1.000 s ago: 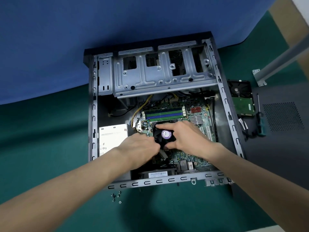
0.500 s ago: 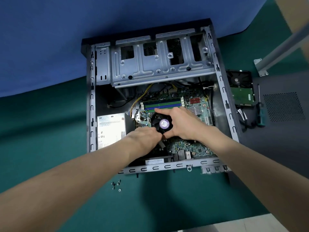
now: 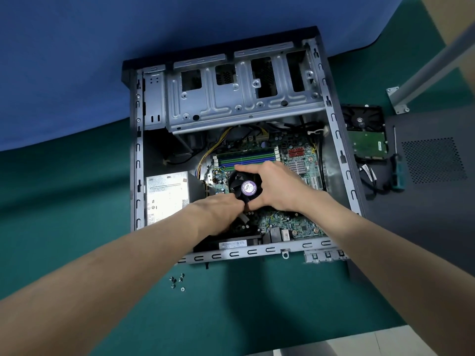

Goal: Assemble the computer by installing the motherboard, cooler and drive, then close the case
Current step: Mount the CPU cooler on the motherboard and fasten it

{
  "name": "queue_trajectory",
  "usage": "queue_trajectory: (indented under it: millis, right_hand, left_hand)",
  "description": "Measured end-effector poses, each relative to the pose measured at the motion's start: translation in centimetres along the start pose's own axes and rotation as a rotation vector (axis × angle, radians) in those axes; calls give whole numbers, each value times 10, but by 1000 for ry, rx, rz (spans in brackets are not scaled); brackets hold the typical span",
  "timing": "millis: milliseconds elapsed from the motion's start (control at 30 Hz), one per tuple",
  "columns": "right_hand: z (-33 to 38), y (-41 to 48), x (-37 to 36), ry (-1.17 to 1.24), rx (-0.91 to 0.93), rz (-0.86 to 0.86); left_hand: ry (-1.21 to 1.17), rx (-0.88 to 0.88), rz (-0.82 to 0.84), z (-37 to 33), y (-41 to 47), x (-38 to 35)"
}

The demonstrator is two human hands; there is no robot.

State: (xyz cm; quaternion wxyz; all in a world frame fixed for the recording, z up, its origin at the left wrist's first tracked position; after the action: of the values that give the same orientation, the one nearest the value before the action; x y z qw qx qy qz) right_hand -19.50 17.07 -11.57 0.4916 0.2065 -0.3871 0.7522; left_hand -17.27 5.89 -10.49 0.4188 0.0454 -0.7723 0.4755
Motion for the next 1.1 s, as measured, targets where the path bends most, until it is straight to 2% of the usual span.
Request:
queue_trajectory:
  millis: [200, 633, 800, 1100]
  right_hand:
    - [0, -2, 1, -6, -15, -12]
    - [6, -5, 3, -6, -3, 12]
    - [5, -5, 4, 3, -7, 20]
    - [7, -6, 4, -13, -35, 19]
  left_hand:
    - [35, -24, 10, -2, 1, -3]
    - [300, -158, 108, -11, 8, -14]
    - [225, -124, 66, -6, 12, -15]
    - [177, -56, 118, -7, 18, -17]
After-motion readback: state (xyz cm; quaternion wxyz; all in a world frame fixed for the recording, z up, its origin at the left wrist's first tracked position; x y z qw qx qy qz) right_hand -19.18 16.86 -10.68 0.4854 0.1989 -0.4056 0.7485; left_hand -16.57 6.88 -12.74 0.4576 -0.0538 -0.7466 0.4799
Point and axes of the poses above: each hand's wrist, its own y-axis towards the middle knuckle, its own x-axis out of the back of the hand, z = x × y, the point moved 5 cm from there along y, towards the middle knuckle, and after that the axes turned 6 degrees about -z, right-handed, at the moved point
